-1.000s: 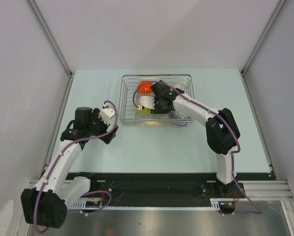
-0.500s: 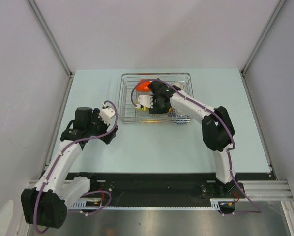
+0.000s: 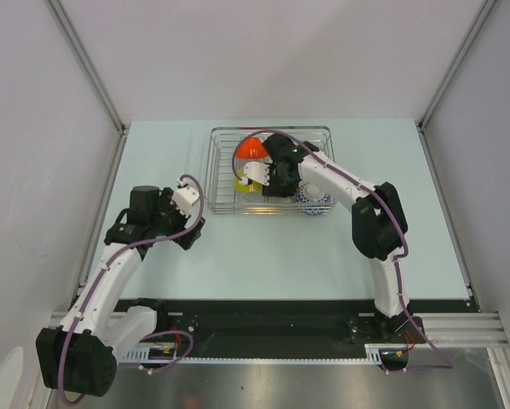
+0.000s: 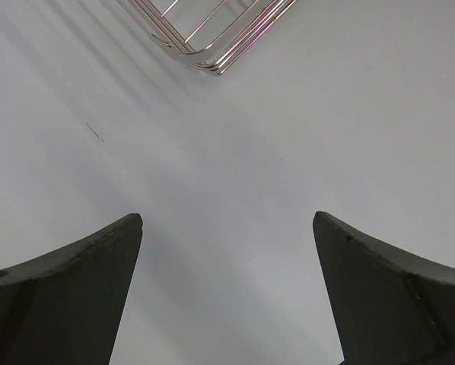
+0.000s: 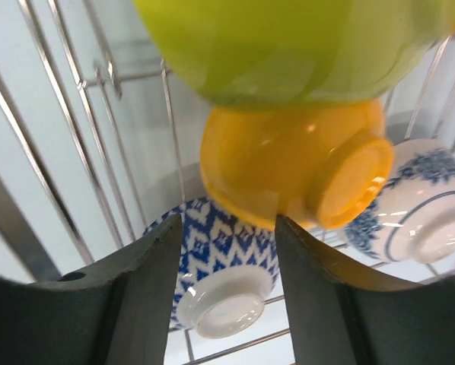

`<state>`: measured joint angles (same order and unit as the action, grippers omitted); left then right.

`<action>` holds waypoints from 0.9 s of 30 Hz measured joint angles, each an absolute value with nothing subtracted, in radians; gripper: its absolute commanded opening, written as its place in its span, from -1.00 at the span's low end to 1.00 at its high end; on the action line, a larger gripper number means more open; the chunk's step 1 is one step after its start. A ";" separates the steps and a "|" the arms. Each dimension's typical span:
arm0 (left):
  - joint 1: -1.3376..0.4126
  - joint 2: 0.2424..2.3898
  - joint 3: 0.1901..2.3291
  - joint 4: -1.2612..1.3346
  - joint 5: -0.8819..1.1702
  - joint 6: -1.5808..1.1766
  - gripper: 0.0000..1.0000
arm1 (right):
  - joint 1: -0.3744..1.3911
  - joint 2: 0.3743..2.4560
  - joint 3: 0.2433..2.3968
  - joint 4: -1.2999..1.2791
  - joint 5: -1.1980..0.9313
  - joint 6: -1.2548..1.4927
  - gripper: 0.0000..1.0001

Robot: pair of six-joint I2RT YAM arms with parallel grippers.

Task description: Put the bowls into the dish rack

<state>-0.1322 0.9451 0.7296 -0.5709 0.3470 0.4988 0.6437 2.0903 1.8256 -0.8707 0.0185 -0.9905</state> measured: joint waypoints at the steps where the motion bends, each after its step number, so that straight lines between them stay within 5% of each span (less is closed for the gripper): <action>1: -0.132 0.945 0.730 -0.571 0.347 0.499 0.99 | 0.635 2.087 1.826 -0.884 0.001 -0.986 0.18; 16: -0.132 0.950 0.730 -0.571 0.353 0.498 0.99 | 0.493 2.094 2.080 -1.042 -0.236 -0.841 0.49; 27: -0.132 0.950 0.730 -0.574 0.353 0.499 0.99 | 0.474 2.291 2.293 -1.055 -0.350 -0.708 0.74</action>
<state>-0.1322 0.9504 0.7303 -0.5743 0.3527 0.4988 0.4744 2.2906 2.2932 -1.0554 -0.3500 -0.7078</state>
